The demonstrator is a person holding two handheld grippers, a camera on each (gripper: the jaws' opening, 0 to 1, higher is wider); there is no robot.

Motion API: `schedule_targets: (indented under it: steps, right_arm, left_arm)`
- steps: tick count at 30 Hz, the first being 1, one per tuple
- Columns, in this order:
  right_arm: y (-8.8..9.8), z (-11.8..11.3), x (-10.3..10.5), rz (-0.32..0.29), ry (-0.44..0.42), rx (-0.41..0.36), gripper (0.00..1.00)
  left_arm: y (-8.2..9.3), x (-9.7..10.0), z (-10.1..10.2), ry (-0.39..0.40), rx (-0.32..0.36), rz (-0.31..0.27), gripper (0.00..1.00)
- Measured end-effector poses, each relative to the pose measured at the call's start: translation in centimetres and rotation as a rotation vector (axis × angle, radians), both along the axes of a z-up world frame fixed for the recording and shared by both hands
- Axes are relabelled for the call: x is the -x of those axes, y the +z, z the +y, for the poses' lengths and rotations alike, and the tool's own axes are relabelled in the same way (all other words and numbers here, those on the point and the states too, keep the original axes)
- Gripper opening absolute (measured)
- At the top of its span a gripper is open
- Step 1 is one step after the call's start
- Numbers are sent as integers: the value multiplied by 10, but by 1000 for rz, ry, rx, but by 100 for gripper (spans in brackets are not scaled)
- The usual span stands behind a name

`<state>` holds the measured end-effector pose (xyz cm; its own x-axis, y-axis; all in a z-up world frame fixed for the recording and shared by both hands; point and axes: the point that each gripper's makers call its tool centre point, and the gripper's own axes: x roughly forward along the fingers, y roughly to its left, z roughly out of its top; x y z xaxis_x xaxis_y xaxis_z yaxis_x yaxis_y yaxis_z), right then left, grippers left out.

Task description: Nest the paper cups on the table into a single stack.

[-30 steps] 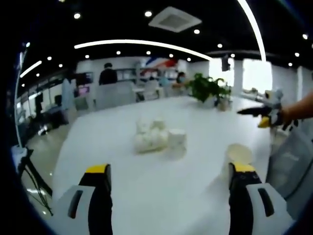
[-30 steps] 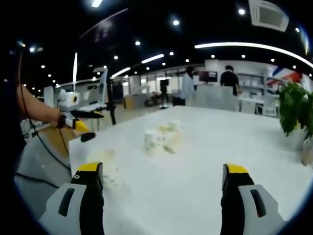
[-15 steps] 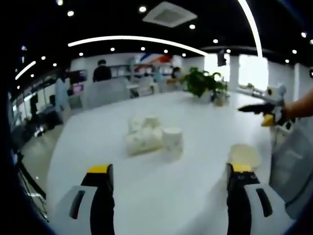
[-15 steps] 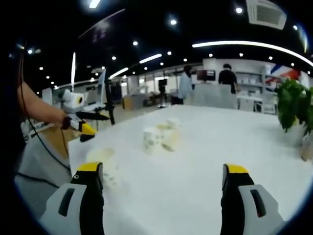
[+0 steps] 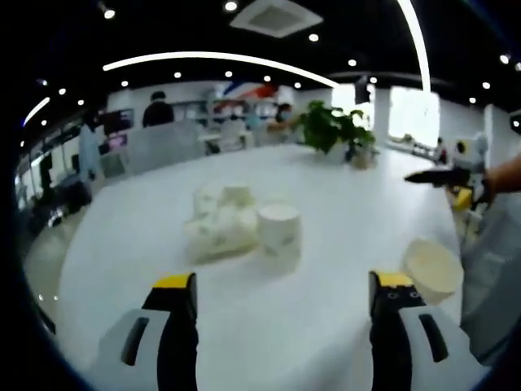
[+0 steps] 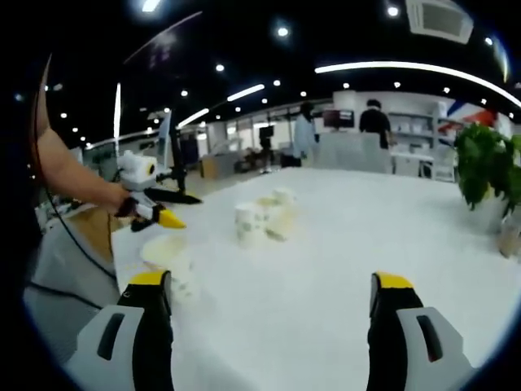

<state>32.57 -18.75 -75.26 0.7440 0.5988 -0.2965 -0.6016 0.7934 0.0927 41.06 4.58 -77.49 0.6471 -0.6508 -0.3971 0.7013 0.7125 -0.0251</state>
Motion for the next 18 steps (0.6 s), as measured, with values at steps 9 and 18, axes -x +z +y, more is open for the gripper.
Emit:
schedule_targets:
  steps: [9,18]
  right_arm:
    - [-4,-5,1,12,-14,-1,100]
    - [-11,-12,4,29,-31,-3,100]
  left_arm:
    - [-4,-17,-20,-21,4,-9,81]
    - [-17,-38,-37,-22,5,12,73]
